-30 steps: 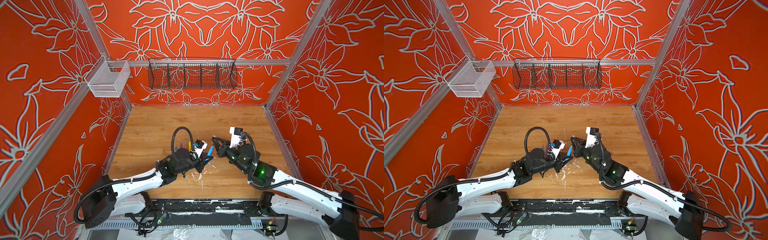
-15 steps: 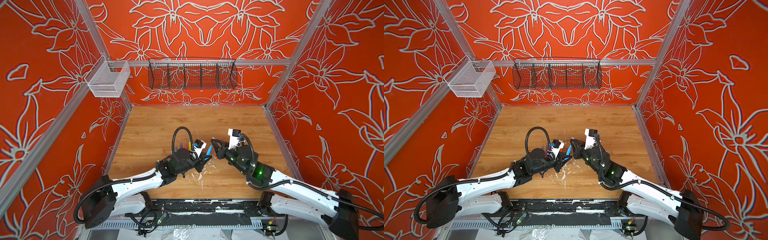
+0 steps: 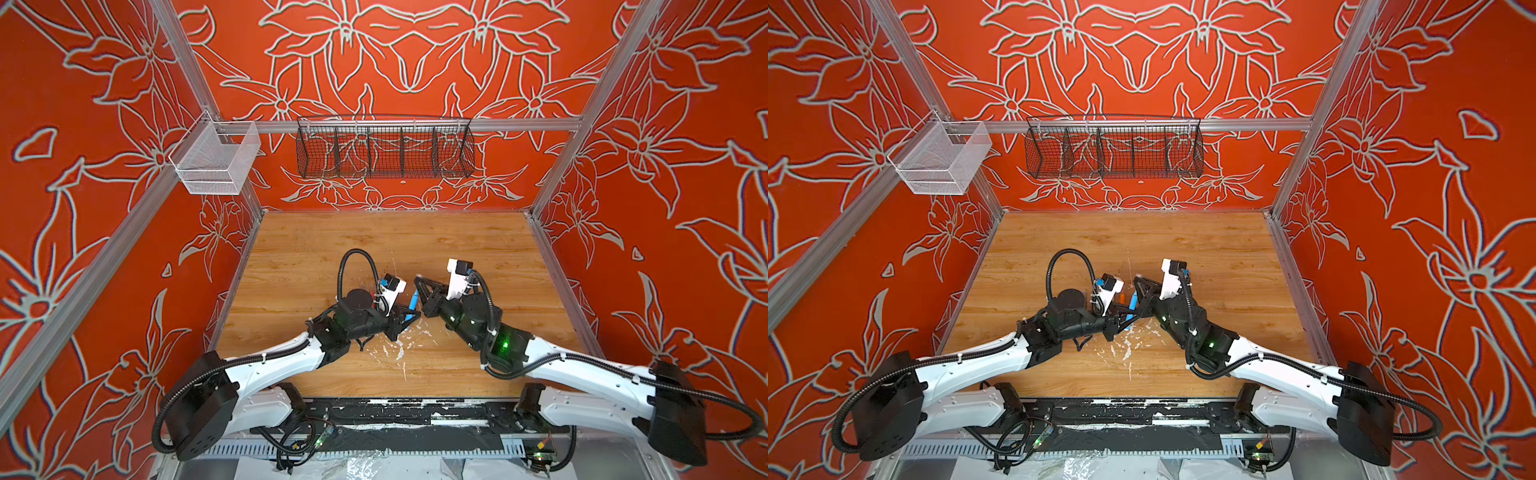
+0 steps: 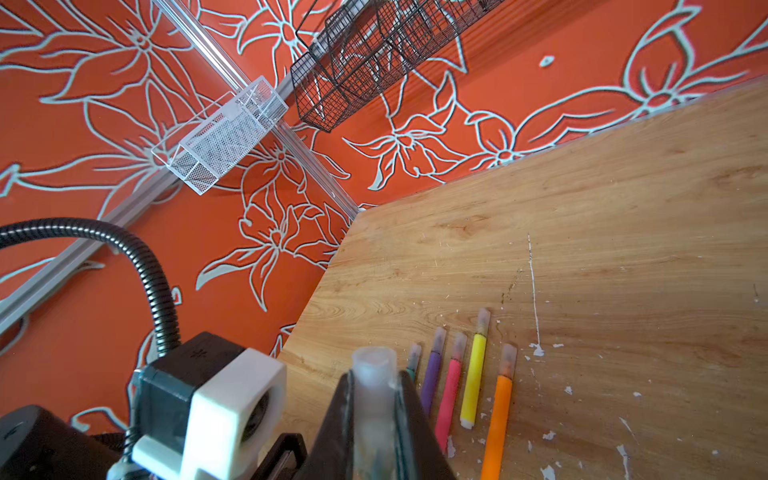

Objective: Insert the pens into the pen caps
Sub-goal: 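Press the cap down onto the blue marker held by the left gripper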

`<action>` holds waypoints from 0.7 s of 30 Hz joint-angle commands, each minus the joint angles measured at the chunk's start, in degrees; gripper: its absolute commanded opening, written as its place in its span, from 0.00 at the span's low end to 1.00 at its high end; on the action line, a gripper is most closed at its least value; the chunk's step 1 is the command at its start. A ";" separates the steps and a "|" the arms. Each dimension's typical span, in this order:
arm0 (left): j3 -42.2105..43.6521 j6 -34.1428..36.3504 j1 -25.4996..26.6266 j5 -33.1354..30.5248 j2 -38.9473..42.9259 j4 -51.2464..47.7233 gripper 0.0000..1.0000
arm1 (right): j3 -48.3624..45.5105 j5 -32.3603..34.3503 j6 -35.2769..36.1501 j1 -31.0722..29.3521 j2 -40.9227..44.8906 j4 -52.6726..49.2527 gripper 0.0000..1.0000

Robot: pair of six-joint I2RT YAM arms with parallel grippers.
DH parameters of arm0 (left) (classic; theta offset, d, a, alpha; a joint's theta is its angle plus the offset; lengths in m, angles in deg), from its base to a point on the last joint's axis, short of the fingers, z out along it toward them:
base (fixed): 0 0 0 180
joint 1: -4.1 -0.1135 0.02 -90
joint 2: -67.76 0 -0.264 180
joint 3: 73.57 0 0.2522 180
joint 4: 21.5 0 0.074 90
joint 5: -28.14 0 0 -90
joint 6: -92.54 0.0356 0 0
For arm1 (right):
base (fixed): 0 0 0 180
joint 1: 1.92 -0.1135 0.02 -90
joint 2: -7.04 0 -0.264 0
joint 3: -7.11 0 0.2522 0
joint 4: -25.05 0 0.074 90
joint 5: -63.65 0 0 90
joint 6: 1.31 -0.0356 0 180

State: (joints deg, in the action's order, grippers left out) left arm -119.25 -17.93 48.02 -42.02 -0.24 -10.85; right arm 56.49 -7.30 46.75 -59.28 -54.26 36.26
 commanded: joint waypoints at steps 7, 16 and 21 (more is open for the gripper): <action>2.13 -2.30 -1.47 0.51 4.39 9.23 0.00 | -2.02 -1.06 -0.84 -3.02 -1.17 -1.33 0.00; 2.59 -3.24 -1.99 0.60 5.56 9.85 0.00 | -3.01 -1.72 -2.16 -3.61 -1.41 -0.33 0.00; 2.57 -4.72 -3.20 1.98 4.42 10.83 0.00 | -2.30 -3.81 -2.92 -6.45 -3.41 1.69 0.00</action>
State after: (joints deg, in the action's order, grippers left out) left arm -115.45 -21.49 46.14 -39.77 3.54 -7.88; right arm 54.98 -6.18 45.55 -62.97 -55.94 39.82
